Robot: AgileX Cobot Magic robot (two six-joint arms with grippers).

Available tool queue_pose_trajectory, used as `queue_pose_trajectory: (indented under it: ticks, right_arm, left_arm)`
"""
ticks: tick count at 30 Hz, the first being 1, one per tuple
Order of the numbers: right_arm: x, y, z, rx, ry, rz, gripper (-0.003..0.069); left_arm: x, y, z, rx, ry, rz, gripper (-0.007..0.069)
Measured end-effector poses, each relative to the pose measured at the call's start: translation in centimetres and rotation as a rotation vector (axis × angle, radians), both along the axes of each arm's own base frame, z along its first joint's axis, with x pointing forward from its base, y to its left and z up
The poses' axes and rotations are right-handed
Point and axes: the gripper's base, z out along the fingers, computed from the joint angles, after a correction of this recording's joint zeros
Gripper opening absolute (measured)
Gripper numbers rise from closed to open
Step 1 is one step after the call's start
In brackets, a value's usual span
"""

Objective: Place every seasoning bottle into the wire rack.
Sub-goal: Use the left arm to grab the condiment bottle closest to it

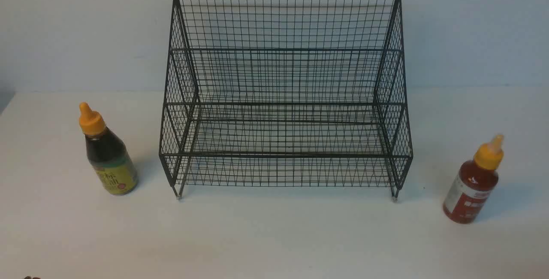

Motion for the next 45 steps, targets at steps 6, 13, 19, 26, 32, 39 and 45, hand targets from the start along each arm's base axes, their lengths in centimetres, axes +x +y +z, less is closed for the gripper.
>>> queue_pose_trajectory:
  ticks: [6,13,19,26,32,39,45]
  right_arm:
    - [0.0,0.0,0.0,-0.003,0.000,0.001,-0.0015]
    - [0.0,0.0,0.0,-0.006,0.001,0.001,-0.0015]
    - [0.0,0.0,0.0,-0.013,0.002,0.003,-0.0015]
    - [0.0,0.0,0.0,-0.016,0.002,0.003,-0.0015]
    - [0.0,0.0,0.0,-0.016,0.002,0.003,-0.0015]
    - [0.2,0.4,0.9,0.168,-0.131,0.018,-0.0015]
    - [0.1,0.3,3.5,0.545,-0.453,0.031,-0.0015]
  left_arm:
    - [0.0,0.0,0.0,0.000,0.000,0.000,-0.0005]
    - [0.0,0.0,0.0,0.000,0.000,0.000,-0.0005]
    - [0.0,0.0,0.0,0.000,0.000,0.000,-0.0005]
    - [0.0,0.0,0.0,0.000,0.000,0.000,-0.0005]
    - [0.0,0.0,0.0,0.007,-0.006,0.001,-0.0005]
    - [0.4,-0.1,1.7,-0.046,-0.207,0.004,-0.0005]
    - [0.4,0.1,4.1,-0.232,-0.452,0.025,-0.0005]
